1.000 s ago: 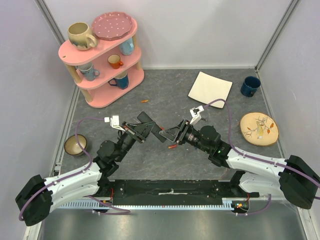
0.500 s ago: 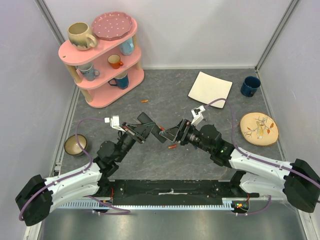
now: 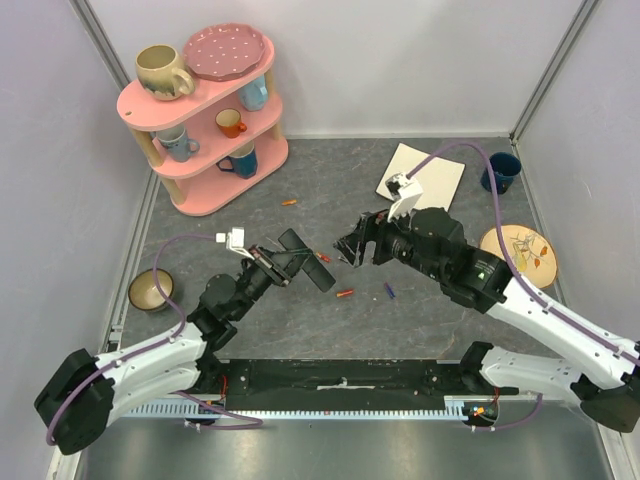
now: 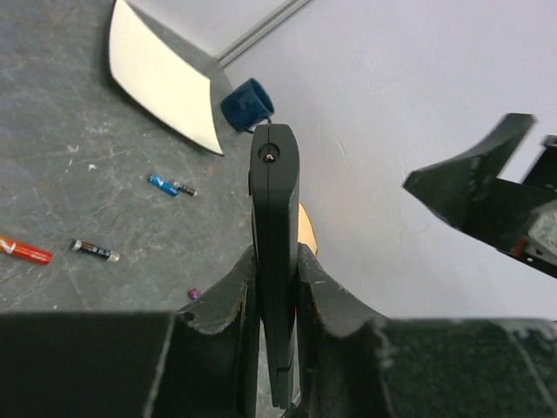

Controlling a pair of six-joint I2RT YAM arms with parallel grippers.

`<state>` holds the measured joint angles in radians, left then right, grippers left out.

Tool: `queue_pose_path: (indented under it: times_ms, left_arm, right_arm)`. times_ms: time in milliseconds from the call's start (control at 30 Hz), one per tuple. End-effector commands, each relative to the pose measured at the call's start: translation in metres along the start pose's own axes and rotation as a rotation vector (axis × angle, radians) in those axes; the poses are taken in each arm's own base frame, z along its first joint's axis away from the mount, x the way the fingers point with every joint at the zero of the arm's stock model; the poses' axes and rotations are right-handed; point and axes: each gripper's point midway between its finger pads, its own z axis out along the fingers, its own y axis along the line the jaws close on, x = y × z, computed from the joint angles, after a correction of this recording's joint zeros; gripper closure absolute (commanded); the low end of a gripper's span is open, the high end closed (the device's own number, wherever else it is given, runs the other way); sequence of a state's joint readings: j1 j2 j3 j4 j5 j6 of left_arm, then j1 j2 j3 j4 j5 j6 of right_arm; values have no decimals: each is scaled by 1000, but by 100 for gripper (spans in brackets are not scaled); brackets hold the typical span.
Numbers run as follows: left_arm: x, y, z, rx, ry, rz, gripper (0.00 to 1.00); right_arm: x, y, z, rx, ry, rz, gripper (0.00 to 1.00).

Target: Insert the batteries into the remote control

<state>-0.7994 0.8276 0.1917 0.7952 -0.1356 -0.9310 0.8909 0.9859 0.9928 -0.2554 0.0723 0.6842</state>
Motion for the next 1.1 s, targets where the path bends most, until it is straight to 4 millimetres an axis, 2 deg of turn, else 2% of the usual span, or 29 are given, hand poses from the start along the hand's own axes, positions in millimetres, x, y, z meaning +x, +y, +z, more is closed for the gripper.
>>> queue_pose_path:
  times_ms: [0, 67, 133, 200, 233, 267, 333, 400, 467, 500, 533, 733, 800, 933, 1067]
  left_arm:
    - [6, -19, 9, 82, 113, -153, 98]
    - [10, -13, 15, 75, 143, -174, 98]
    - [8, -22, 18, 123, 164, -212, 98]
    - [16, -21, 21, 134, 206, -255, 98]
    - [11, -27, 23, 169, 196, -261, 98]
    - [17, -24, 25, 164, 220, -287, 98]
    - [11, -34, 26, 217, 208, -302, 98]
    - [15, -31, 27, 225, 224, -337, 98]
    - [12, -39, 26, 272, 216, -367, 98]
    - [16, -32, 28, 258, 224, -382, 98]
    - [14, -37, 27, 283, 219, -386, 98]
    - [15, -29, 30, 250, 212, -399, 98]
    - [19, -20, 32, 201, 218, -401, 98]
    - [17, -14, 34, 155, 206, -378, 98]
    - [17, -13, 34, 141, 208, -368, 98]
  right_arm:
    - [34, -44, -14, 188, 237, -309, 10]
    - [37, -37, -15, 192, 247, -352, 10]
    - [46, -26, -14, 169, 270, -383, 10]
    - [52, -24, -12, 184, 284, -392, 10]
    - [56, -21, -12, 180, 292, -397, 10]
    - [57, -21, -11, 190, 288, -396, 11]
    - [60, -18, -11, 191, 289, -385, 11]
    - [61, -19, -11, 213, 282, -367, 12]
    - [61, -19, -11, 219, 279, -354, 13]
    - [61, -19, -11, 223, 280, -350, 13]
    - [58, -18, -12, 222, 277, -347, 13]
    - [62, -6, -3, 210, 311, -369, 13]
    - [61, 0, -1, 205, 314, -375, 12]
    - [78, -4, 8, 231, 378, -406, 13]
    - [84, -6, 13, 237, 395, -414, 16]
